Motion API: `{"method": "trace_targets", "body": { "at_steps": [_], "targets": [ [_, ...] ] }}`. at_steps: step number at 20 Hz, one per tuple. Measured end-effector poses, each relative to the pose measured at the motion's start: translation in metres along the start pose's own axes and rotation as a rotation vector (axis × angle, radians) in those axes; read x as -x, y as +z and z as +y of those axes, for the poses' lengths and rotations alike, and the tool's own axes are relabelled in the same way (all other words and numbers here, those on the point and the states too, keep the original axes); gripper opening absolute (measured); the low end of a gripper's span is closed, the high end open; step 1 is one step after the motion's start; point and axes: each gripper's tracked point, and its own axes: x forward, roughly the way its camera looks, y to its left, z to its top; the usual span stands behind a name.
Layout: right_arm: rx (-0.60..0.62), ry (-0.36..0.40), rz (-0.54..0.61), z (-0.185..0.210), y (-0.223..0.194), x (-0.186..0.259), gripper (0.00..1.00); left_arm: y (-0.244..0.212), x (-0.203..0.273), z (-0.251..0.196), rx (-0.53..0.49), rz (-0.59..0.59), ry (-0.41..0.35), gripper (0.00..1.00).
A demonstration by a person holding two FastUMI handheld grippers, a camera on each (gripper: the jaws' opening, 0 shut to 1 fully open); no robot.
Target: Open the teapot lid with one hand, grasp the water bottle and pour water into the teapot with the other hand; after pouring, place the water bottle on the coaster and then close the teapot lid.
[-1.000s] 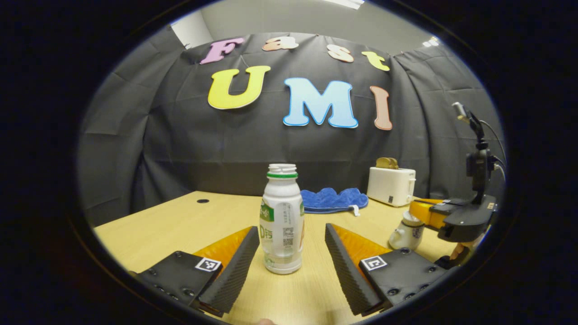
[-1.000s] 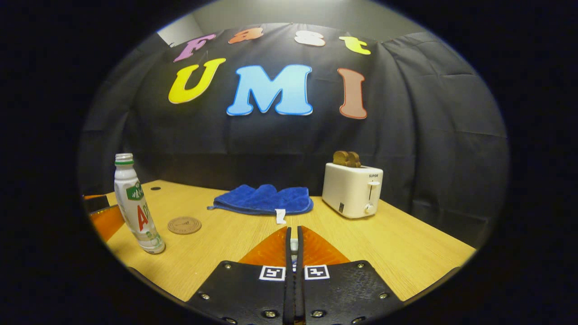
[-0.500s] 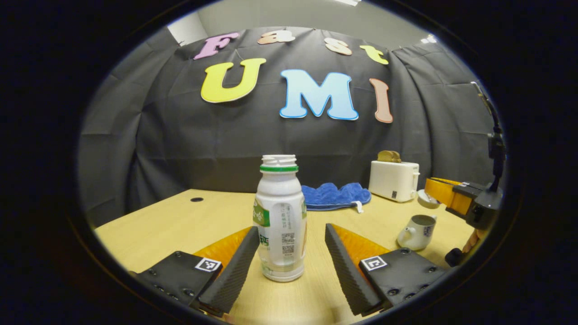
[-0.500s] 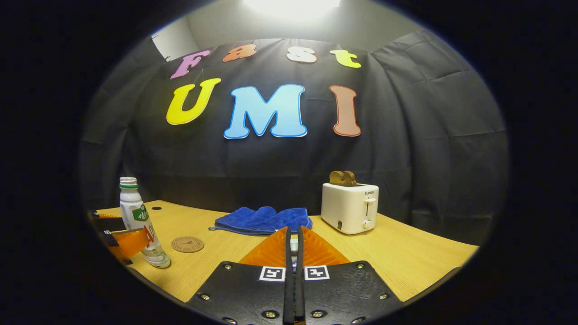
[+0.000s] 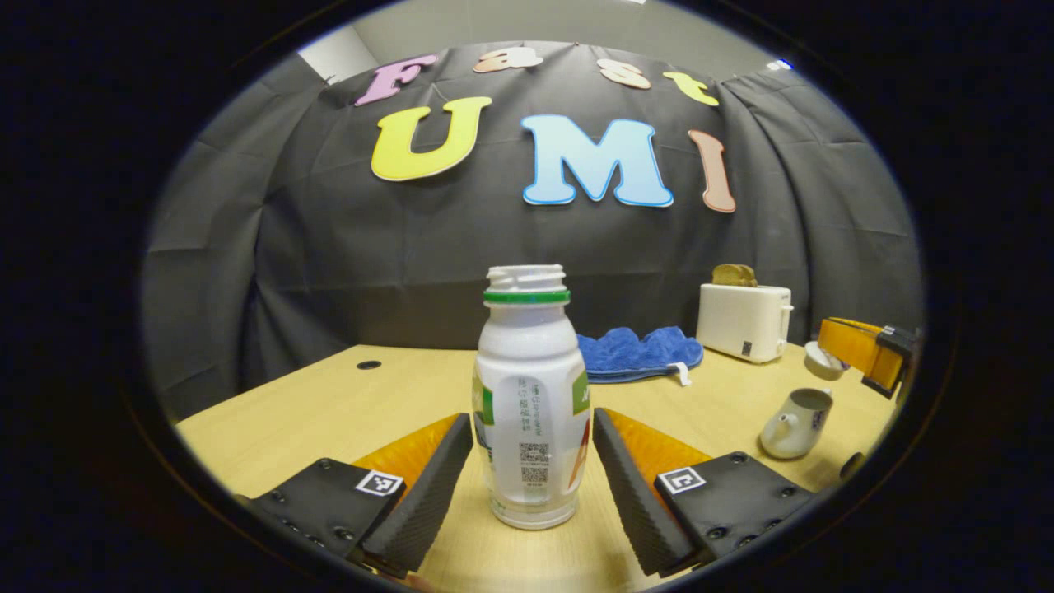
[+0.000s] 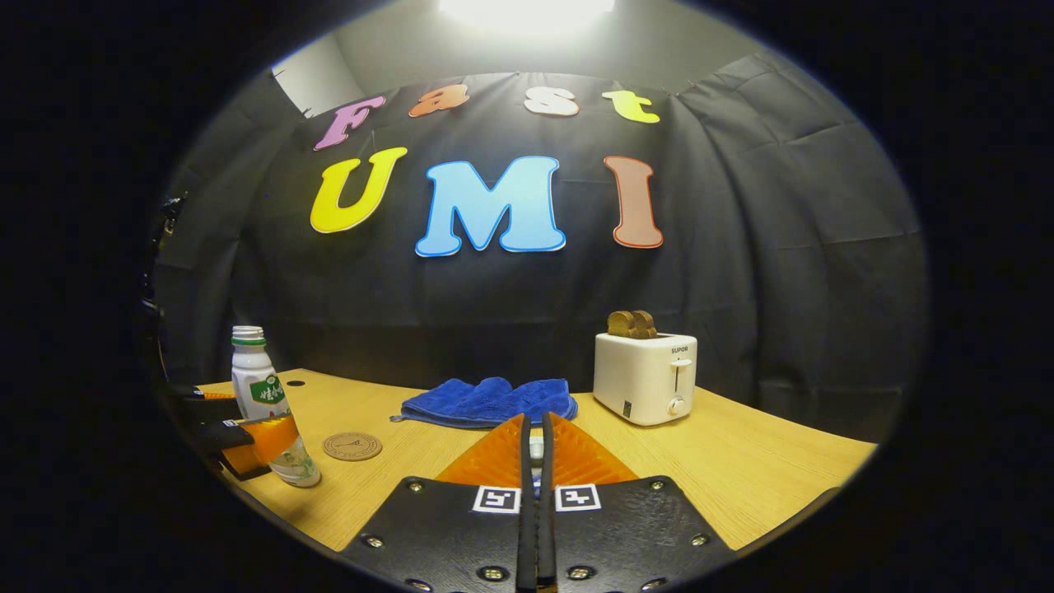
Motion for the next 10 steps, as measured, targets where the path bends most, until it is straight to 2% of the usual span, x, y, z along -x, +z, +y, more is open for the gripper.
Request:
{"method": "trace_targets", "body": {
  "at_steps": [3,7,10],
  "targets": [
    [-0.002,0.002,0.002,-0.001,-0.002,0.001,0.01,-0.001,-0.003,0.004,-0.010,0.000,0.019,0.99],
    [-0.018,-0.008,-0.004,-0.006,0.000,0.003,0.01,-0.002,-0.003,0.003,-0.019,0.004,0.024,0.89],
    [-0.038,-0.019,0.002,-0.011,-0.001,0.004,0.01,0.000,-0.002,0.004,-0.005,0.000,0.027,0.88]
  ]
}}
